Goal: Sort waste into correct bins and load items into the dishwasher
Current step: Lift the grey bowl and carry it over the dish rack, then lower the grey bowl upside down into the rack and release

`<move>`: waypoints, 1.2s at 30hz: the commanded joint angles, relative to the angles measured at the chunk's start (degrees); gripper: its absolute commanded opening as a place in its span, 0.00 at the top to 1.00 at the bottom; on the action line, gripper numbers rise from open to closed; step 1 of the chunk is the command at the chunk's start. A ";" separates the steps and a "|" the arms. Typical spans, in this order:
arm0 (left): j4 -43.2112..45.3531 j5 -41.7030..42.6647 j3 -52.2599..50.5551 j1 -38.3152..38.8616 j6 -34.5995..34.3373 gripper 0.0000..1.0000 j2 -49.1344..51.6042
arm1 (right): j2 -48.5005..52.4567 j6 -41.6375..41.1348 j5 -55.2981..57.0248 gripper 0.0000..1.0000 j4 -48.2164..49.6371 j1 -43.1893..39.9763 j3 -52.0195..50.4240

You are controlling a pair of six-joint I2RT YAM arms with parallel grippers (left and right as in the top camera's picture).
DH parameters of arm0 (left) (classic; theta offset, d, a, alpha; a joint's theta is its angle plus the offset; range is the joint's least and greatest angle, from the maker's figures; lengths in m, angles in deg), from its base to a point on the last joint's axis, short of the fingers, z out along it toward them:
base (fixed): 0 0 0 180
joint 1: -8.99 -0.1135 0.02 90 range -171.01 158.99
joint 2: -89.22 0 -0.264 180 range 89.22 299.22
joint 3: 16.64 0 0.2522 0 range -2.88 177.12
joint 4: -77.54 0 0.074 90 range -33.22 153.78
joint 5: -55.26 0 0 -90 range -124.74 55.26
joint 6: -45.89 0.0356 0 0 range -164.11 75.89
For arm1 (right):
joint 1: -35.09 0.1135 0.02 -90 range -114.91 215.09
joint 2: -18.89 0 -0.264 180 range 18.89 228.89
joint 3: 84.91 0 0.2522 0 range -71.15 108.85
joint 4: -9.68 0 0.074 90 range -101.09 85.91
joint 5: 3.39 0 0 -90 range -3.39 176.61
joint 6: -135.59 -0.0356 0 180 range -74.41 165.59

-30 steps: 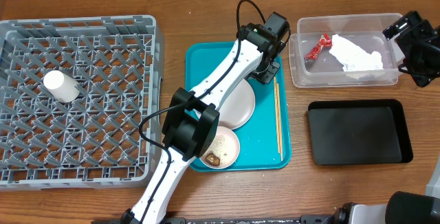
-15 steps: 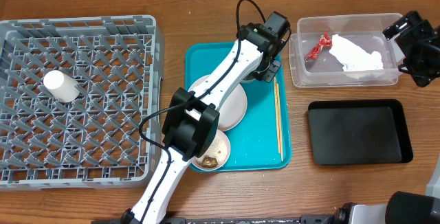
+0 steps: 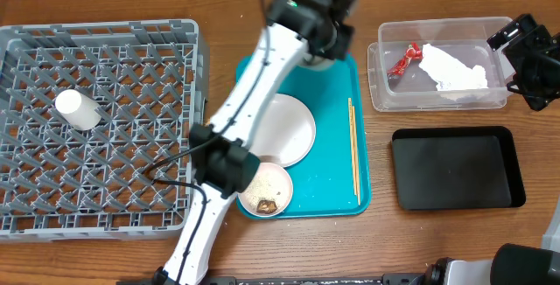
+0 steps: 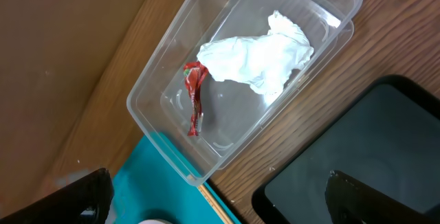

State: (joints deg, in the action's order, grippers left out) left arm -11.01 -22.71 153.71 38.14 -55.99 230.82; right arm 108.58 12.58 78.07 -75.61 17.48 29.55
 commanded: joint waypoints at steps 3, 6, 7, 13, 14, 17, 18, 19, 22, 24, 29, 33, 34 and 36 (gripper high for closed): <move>-6.99 5.86 6.97 -9.73 -7.43 0.96 -8.35 | 0.07 -0.15 0.57 0.00 0.33 -0.15 0.61; -11.08 9.84 7.23 -17.44 -8.66 0.96 -11.23 | 0.07 -0.15 0.57 0.00 0.31 -0.15 0.61; -12.33 11.23 7.23 -20.09 -8.83 0.96 -11.82 | 0.07 -0.15 0.57 0.00 0.33 -0.15 0.61; -22.05 20.96 7.02 -39.93 -9.18 0.96 -12.50 | 0.07 -0.15 0.57 0.00 0.31 -0.15 0.61; -22.03 22.88 6.29 -43.39 -8.20 0.96 -12.39 | 0.07 -0.15 0.57 0.00 0.33 -0.15 0.61; -22.01 29.92 3.74 -51.58 -5.20 0.96 -12.33 | 0.07 -0.15 0.57 0.00 0.31 -0.15 0.61; -22.01 31.69 2.75 -53.57 -4.09 0.96 -12.33 | 0.07 -0.15 0.57 0.00 0.31 -0.15 0.61; -22.01 33.62 1.27 -55.98 -2.47 0.96 -12.33 | 0.07 -0.15 0.59 0.00 0.31 -0.15 0.61; -22.03 39.52 -4.22 -60.74 2.16 0.96 -12.33 | 0.07 -0.15 0.59 0.00 0.31 -0.15 0.61; -22.01 44.59 -8.66 -62.55 5.77 0.96 -12.33 | 0.07 -0.17 0.57 0.00 0.31 -0.15 0.61; -10.10 57.29 -20.63 -65.75 10.34 0.96 -12.33 | 0.07 -0.15 0.57 0.00 0.31 -0.15 0.61; 0.87 60.70 -26.16 -66.73 10.10 0.96 -12.33 | 0.07 -0.15 0.57 0.00 0.31 -0.15 0.61; 2.60 60.70 -27.34 -66.73 9.97 0.96 -12.33 | 0.07 -0.15 0.59 0.00 0.31 -0.15 0.61; 5.81 60.63 -29.44 -66.73 10.01 0.96 -12.33 | 0.07 -0.15 0.57 0.00 0.31 -0.15 0.61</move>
State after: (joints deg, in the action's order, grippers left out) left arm -8.12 32.68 127.29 -28.18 -48.10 219.04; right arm 108.58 12.58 78.05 -75.61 17.48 29.55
